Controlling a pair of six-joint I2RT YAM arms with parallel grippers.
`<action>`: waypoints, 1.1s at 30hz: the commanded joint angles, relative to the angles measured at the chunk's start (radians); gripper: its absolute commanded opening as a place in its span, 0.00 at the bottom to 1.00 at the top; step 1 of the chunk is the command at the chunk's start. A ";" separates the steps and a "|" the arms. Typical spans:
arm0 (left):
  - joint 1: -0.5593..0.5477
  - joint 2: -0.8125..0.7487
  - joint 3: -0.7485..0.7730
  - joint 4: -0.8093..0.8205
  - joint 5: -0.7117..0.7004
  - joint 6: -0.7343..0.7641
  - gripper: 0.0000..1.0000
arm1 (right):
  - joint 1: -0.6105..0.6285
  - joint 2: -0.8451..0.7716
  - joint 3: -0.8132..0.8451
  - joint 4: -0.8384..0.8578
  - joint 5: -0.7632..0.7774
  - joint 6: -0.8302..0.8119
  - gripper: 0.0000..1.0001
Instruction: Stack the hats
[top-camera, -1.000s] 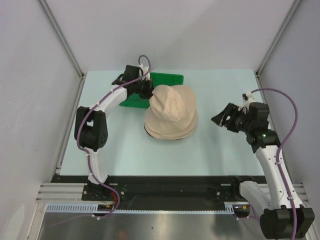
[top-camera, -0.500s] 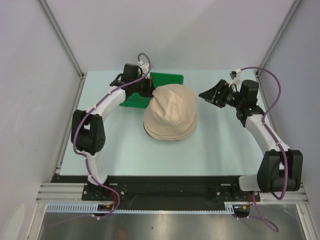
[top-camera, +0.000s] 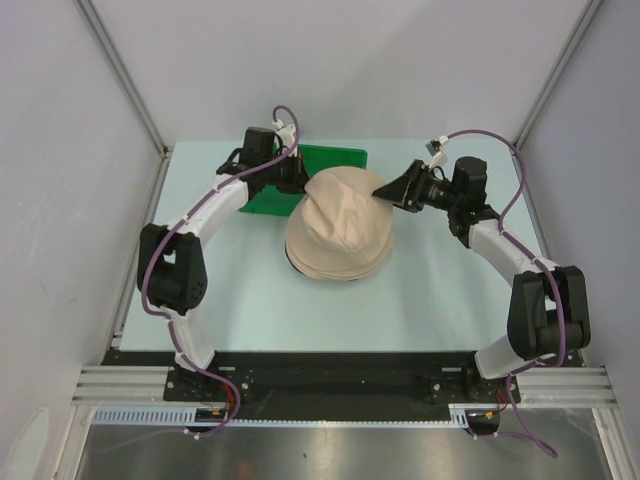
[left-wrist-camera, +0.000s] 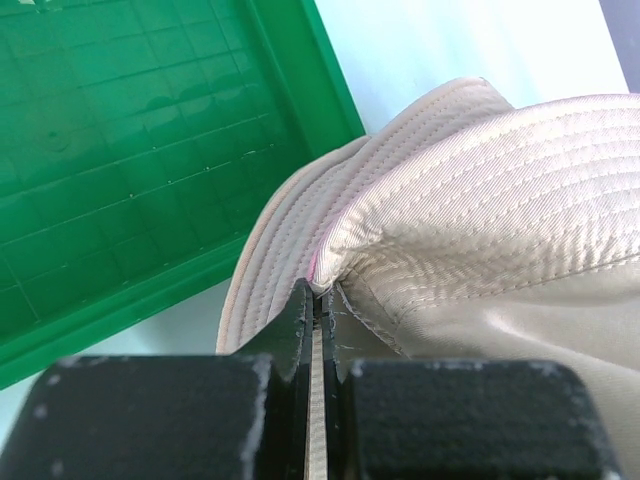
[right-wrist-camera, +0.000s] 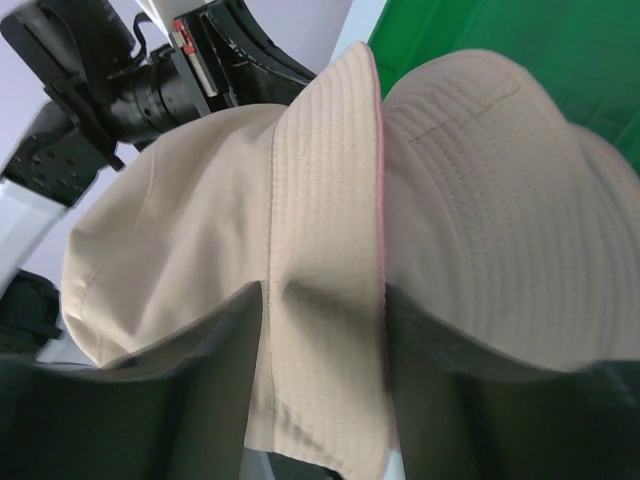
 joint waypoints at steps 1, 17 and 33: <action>-0.009 -0.068 0.000 0.033 -0.023 -0.001 0.01 | 0.001 -0.019 0.022 0.041 -0.025 -0.004 0.35; 0.126 -0.356 -0.219 -0.038 -0.206 -0.234 0.86 | 0.008 -0.087 -0.140 -0.078 0.165 -0.053 0.00; 0.132 -0.522 -0.661 0.383 0.150 -0.509 0.52 | 0.055 -0.073 -0.146 -0.107 0.233 -0.059 0.00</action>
